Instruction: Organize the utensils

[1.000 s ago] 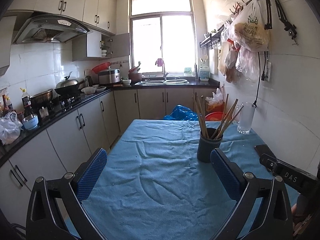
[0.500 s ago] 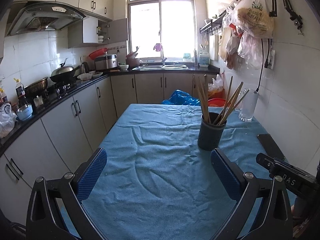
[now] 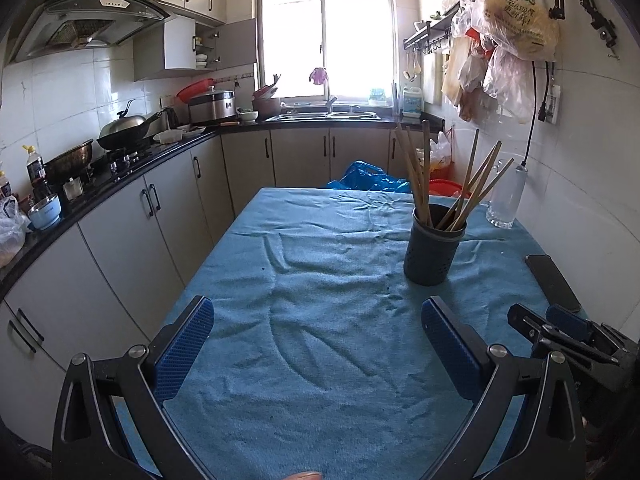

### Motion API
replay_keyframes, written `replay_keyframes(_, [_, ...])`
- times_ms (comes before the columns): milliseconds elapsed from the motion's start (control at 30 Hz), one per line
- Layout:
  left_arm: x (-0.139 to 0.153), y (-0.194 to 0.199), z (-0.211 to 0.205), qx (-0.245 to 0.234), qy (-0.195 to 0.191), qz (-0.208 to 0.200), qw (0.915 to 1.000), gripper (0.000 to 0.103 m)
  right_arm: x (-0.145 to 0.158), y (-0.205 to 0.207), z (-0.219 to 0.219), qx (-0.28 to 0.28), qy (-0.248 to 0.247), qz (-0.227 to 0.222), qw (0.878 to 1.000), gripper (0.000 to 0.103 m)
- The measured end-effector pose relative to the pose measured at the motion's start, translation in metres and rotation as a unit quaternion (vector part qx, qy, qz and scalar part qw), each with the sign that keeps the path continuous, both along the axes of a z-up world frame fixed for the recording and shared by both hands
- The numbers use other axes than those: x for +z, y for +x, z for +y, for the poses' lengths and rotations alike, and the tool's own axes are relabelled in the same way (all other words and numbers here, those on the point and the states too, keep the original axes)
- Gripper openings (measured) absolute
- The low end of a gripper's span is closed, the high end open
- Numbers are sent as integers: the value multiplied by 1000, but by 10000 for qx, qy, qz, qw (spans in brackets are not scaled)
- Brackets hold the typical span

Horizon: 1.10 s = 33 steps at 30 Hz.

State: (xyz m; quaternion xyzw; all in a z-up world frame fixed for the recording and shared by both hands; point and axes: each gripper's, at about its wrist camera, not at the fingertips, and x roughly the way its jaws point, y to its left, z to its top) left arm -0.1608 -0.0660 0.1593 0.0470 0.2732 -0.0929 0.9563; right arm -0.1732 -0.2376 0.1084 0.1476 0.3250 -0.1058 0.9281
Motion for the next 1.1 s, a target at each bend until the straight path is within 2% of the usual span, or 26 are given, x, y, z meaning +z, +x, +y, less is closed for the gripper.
replay_keyframes(467, [-3, 6, 2, 94, -23, -41, 9999, 103, 6, 3, 3, -18, -606, 33, 9982, 67])
replay_keyframes(733, [-5, 8, 7, 179, 114, -91, 9997, 103, 21, -9, -15, 277, -1533, 166, 9877, 70])
replay_keyframes(967, [-10, 10, 3, 145, 122, 31, 9998, 103, 47, -31, -53, 175, -2579, 323, 9655, 76])
replay_keyframes(1033, [-12, 9, -1, 110, 159, 48, 9998, 103, 53, -35, -59, 52, -3109, 370, 9497, 79])
replay_keyframes(1100, [-12, 8, -4, 87, 208, 49, 9997, 103, 55, -38, -61, -65, -3823, 449, 9229, 82])
